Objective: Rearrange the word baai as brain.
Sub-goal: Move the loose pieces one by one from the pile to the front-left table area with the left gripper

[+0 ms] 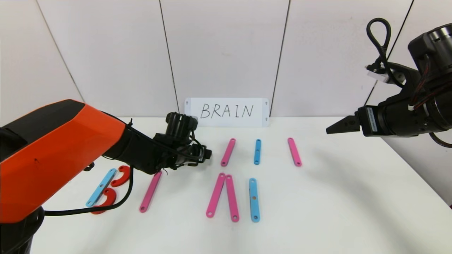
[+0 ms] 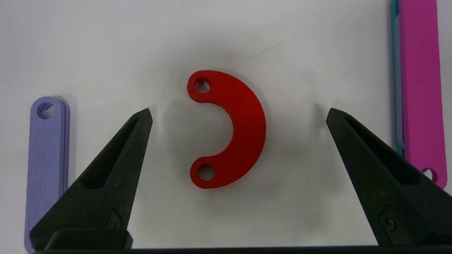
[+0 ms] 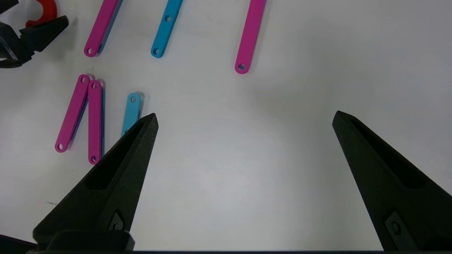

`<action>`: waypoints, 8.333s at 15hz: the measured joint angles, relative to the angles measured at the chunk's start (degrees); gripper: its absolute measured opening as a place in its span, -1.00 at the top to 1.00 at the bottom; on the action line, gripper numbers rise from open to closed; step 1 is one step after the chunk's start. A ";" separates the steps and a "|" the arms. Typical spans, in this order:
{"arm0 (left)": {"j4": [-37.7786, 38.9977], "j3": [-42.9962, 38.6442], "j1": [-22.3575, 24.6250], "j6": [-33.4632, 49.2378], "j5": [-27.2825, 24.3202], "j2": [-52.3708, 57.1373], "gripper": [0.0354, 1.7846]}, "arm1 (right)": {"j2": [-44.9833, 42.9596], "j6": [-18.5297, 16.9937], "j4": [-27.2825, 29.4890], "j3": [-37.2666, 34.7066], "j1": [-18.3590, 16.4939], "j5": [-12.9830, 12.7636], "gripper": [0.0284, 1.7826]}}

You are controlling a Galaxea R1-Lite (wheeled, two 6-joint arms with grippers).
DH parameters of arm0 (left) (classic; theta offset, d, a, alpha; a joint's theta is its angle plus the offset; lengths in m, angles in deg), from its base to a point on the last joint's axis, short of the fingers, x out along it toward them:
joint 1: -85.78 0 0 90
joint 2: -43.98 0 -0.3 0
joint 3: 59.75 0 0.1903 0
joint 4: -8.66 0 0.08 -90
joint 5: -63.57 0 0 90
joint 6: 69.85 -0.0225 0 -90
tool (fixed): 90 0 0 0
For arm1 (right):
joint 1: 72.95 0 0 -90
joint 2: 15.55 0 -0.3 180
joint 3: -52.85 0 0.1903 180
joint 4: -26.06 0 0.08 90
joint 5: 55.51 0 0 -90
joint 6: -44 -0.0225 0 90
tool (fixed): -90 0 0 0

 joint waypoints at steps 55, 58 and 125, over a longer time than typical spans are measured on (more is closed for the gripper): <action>-8.68 4.69 4.16 0.24 6.84 1.99 0.99 | -0.23 -0.02 0.02 -0.11 0.41 -0.02 -0.94; -9.34 5.74 4.43 0.71 9.37 1.07 0.99 | -0.12 0.00 0.00 -0.11 0.61 -0.05 -0.94; -25.56 17.24 4.38 17.60 11.72 -4.46 -0.90 | -0.56 0.00 -0.09 -0.78 1.49 0.00 -0.94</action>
